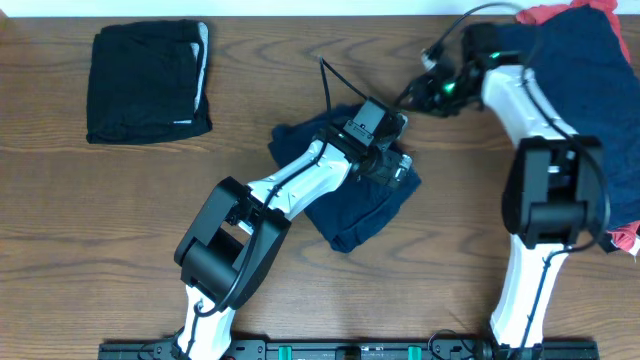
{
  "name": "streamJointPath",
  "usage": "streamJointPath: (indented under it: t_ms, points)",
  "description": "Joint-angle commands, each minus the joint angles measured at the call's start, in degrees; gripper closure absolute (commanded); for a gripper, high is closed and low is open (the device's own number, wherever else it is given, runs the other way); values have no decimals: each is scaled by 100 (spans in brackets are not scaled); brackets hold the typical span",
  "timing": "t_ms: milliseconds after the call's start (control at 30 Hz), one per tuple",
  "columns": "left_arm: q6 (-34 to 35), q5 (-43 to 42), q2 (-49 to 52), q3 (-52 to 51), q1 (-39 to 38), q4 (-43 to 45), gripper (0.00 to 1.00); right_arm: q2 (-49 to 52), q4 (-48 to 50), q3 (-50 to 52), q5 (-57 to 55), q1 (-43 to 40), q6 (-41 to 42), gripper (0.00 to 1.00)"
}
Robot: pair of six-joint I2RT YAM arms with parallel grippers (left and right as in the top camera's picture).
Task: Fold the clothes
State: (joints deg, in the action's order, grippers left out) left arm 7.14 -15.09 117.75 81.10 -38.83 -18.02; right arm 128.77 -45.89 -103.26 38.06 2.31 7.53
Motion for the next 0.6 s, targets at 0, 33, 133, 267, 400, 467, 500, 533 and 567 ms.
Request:
streamJointPath:
  t_ms: [0,33,133,267,400,467,500,533,567]
  points:
    - [269,17,0,173,85,-9,2,-286,-177,-212,-9,-90,-212,51]
    - [356,17,-55,199,140,-35,2,-289,-275,-212,-11,-90,-278,50]
    - [595,15,-348,286,374,-227,2,-286,-570,-195,-22,-72,-562,46]
    - [675,11,-1032,293,750,-505,2,-286,-691,-195,-35,-35,-702,40]
    - [675,13,-1921,293,1139,-973,2,-286,-686,-195,-55,-37,-699,37]
    - [673,13,-2302,293,1276,-1248,2,-286,-686,-195,-57,-37,-706,37]
    - [671,13,-2457,293,1329,-1392,2,-286,-686,-195,-57,-42,-743,37]
    - [660,13,-2590,293,1368,-1565,2,-286,-686,-195,-68,-42,-748,37]
    - [605,13,-2662,293,1384,-1720,2,-286,-686,-195,-79,-35,-750,37]
